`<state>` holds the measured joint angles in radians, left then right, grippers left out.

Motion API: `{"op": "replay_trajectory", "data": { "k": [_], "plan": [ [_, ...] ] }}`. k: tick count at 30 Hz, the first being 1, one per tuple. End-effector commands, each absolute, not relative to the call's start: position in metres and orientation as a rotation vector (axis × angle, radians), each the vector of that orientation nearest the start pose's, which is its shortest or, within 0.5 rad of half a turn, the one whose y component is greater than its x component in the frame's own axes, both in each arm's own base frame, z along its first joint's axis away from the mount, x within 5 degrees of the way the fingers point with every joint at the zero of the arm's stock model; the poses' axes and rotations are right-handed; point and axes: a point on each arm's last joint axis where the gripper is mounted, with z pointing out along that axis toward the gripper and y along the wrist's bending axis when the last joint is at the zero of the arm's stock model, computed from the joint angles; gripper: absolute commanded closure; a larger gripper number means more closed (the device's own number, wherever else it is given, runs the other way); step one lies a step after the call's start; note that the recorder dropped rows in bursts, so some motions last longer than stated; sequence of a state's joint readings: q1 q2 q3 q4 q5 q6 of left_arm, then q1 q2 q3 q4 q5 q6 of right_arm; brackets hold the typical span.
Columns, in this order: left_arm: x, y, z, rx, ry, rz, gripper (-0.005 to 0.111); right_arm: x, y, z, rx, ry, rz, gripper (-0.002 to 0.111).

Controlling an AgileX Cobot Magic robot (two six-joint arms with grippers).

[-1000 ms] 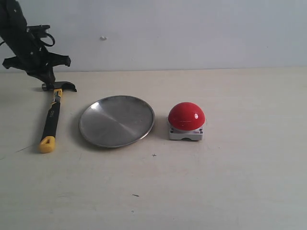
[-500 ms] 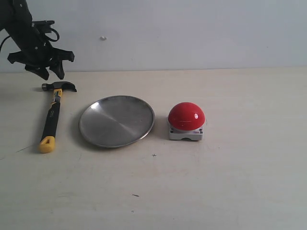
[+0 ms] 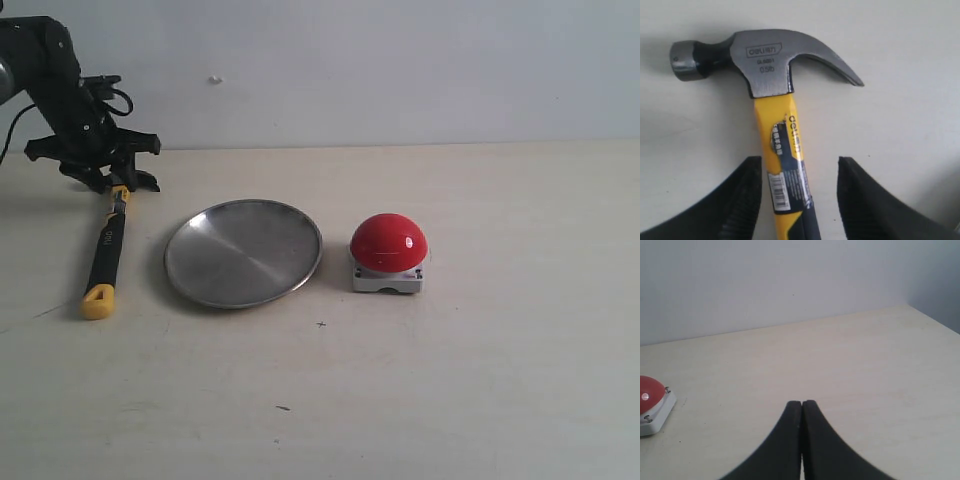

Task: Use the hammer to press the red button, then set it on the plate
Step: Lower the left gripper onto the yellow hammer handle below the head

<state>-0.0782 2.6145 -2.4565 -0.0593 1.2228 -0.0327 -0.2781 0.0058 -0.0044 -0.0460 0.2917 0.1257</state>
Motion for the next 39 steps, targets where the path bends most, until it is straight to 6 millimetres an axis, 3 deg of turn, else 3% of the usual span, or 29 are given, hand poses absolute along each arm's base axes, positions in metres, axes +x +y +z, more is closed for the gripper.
{"op": "replay_trajectory", "data": {
  "k": [1, 8, 18, 39],
  "plan": [
    [0.538, -0.048, 0.153, 0.042, 2.853, -0.093, 0.059, 0.052, -0.017, 0.188, 0.331, 1.737, -0.160, 0.108],
    [0.539, -0.047, 0.143, -0.052, 2.873, -0.094, 0.059, 0.052, -0.017, 0.188, 0.331, 1.737, -0.160, 0.108],
    [0.541, -0.047, 0.119, -0.056, 2.900, -0.088, 0.059, 0.052, -0.017, 0.188, 0.331, 1.737, -0.160, 0.108],
    [0.542, -0.044, 0.118, -0.037, 2.895, -0.034, 0.060, 0.052, -0.017, 0.188, 0.331, 1.737, -0.160, 0.108]
  ]
}}
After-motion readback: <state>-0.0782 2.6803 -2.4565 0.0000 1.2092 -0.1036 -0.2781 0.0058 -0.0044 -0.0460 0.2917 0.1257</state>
